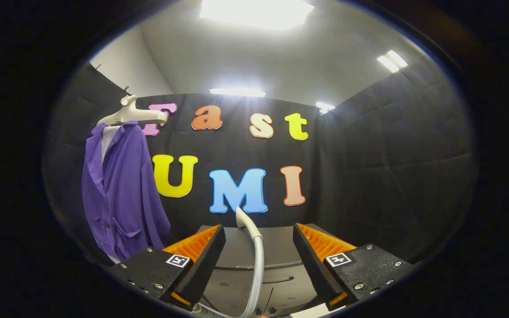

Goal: Iron the clothes twice with a garment steamer, once on the left side and once on the right side.

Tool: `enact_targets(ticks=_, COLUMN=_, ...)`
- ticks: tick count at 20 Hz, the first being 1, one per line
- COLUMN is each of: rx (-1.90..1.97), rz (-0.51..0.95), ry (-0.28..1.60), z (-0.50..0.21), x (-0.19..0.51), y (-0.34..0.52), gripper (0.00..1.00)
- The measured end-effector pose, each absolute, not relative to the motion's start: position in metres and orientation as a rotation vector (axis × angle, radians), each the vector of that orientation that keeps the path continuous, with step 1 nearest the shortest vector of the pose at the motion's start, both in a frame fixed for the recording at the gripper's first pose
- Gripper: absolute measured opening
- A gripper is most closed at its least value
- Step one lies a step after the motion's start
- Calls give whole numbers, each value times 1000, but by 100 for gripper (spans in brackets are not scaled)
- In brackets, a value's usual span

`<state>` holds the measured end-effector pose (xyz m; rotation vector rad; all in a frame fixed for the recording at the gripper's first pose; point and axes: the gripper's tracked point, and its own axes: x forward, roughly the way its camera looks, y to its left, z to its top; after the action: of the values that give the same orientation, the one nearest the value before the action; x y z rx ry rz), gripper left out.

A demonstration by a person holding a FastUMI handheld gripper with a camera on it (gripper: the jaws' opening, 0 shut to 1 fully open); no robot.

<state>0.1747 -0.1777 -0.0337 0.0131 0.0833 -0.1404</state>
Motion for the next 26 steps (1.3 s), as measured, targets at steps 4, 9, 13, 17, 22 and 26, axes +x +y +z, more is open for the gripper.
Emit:
enact_targets(ticks=4, rx=77, rz=-113, ry=114, z=-45, x=230, y=-203, gripper=95)
enact_targets(ticks=9, rx=147, rz=-65, ry=162, z=-61, x=295, y=-225, gripper=95)
enact_targets(ticks=13, rx=218, rz=-1, ry=240, z=-87, x=338, y=-223, gripper=94)
enact_targets(ticks=17, rx=341, rz=91, ry=350, z=-117, x=365, y=-212, gripper=95)
enact_targets(ticks=22, rx=550, rz=178, ry=506, z=-155, x=407, y=-199, gripper=95)
enact_targets(ticks=26, rx=708, rz=216, ry=601, z=-176, x=435, y=-192, gripper=95)
